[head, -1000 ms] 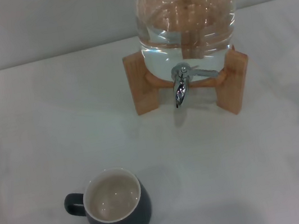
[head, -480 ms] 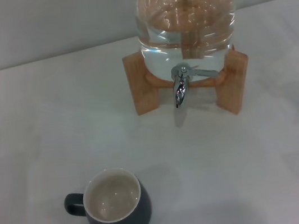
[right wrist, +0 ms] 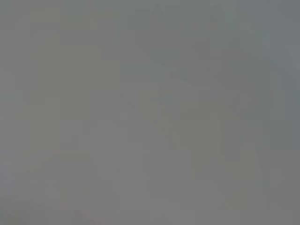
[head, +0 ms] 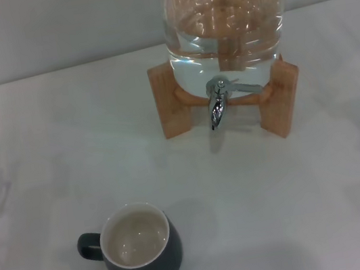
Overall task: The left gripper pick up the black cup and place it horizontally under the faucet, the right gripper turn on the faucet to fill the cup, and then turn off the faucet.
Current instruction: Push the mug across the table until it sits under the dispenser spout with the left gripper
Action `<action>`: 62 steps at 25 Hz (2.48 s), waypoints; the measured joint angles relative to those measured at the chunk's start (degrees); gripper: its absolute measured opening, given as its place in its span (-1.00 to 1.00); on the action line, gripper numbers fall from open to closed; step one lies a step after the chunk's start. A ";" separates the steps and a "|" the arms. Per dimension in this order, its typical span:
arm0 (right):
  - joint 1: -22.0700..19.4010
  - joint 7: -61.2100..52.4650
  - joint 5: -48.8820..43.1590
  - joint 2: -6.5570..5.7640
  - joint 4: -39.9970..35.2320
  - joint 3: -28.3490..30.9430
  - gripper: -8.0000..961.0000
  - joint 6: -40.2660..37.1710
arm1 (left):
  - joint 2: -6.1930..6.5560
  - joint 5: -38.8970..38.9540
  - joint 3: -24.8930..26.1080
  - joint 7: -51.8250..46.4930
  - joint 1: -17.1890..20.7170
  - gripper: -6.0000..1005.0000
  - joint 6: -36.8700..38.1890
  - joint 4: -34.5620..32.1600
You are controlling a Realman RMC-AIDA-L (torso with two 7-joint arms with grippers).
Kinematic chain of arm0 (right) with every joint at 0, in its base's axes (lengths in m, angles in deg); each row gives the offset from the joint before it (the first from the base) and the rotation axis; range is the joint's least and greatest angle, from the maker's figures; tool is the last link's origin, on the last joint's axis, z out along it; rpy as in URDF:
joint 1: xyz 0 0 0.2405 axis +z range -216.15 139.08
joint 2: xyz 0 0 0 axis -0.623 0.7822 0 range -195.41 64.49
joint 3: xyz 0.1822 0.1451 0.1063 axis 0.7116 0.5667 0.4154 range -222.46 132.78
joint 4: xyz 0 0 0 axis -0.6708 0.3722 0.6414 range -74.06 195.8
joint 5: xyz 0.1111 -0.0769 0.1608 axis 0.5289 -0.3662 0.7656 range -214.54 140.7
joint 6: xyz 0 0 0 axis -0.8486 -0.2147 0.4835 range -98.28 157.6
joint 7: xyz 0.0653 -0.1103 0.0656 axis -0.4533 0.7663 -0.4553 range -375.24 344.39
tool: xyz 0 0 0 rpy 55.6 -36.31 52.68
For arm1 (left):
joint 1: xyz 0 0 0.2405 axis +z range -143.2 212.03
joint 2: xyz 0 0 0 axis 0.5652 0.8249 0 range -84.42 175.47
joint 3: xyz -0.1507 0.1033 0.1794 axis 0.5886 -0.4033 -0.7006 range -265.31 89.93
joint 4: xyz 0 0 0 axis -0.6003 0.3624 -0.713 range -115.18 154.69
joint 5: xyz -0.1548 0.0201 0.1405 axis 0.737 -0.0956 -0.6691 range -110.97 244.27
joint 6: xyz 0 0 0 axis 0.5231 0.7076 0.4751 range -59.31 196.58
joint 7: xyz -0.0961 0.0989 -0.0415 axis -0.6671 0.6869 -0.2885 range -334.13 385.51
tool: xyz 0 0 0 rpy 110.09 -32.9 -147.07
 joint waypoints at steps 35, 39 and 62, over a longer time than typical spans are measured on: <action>-0.58 0.94 -2.73 -0.17 -0.51 -1.43 0.81 1.23 | -0.24 -6.45 -2.37 7.34 12.33 0.77 4.29 -10.87; -0.67 1.04 -2.72 -0.26 -0.51 -1.48 0.81 1.37 | -0.32 -6.44 -2.82 7.29 13.26 0.77 4.35 -10.92; -0.63 2.55 -2.72 -0.39 -0.46 -1.50 0.81 2.19 | -0.51 -10.87 -3.87 6.76 18.57 0.77 3.50 -14.50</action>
